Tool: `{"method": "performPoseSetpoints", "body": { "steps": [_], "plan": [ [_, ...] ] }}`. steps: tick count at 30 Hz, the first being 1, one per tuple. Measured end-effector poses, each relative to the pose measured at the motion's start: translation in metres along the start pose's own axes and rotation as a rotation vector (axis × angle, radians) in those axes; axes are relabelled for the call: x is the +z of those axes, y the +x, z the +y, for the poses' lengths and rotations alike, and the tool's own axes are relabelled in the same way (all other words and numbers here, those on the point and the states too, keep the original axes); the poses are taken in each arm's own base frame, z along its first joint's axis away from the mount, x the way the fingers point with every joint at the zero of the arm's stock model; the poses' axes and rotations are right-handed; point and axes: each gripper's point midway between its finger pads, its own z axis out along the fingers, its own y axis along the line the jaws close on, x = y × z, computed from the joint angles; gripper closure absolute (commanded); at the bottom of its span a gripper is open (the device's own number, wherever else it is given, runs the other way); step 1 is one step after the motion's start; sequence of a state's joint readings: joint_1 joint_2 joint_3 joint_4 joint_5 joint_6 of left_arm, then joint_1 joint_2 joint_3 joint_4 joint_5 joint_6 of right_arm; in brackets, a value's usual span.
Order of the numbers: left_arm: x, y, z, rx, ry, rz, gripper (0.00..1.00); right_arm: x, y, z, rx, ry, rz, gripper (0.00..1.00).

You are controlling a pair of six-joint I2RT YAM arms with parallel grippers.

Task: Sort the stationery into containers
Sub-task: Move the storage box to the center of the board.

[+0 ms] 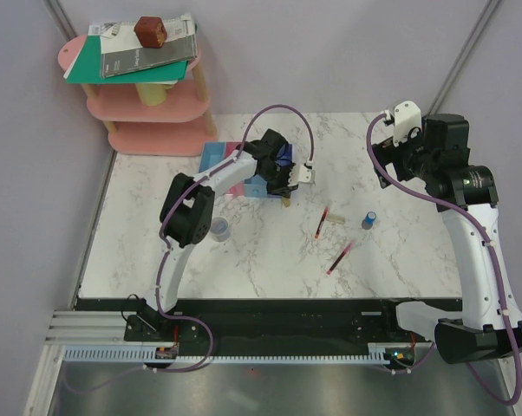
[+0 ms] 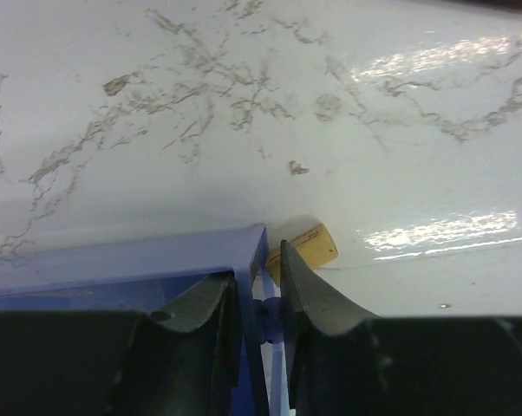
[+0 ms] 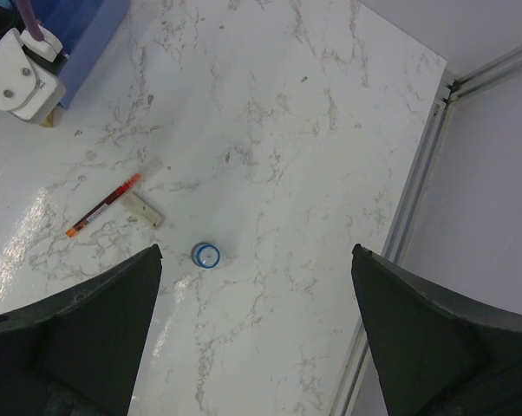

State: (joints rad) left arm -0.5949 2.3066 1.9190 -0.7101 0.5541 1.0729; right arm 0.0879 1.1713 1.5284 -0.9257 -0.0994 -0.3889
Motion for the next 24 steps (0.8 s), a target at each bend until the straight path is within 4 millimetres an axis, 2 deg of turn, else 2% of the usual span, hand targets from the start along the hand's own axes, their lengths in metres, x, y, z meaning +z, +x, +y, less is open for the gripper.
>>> {"method": "performPoseSetpoints", "body": {
  "steps": [8,13,17,24],
  "plan": [
    [0.000,-0.011,-0.020,-0.015,0.077,-0.007,0.73,0.000,0.001,0.000,0.001,-0.002,0.003,0.02],
    [0.003,-0.038,-0.015,0.002,0.071,-0.027,0.75,0.000,0.001,0.001,0.001,-0.003,0.005,0.02],
    [0.014,-0.058,-0.005,0.010,0.051,-0.048,0.76,-0.001,0.002,0.001,0.001,-0.004,0.007,0.02],
    [0.029,-0.064,-0.009,-0.022,0.059,-0.042,0.77,-0.007,0.000,0.001,-0.001,0.003,-0.007,0.02]
  ]
}}
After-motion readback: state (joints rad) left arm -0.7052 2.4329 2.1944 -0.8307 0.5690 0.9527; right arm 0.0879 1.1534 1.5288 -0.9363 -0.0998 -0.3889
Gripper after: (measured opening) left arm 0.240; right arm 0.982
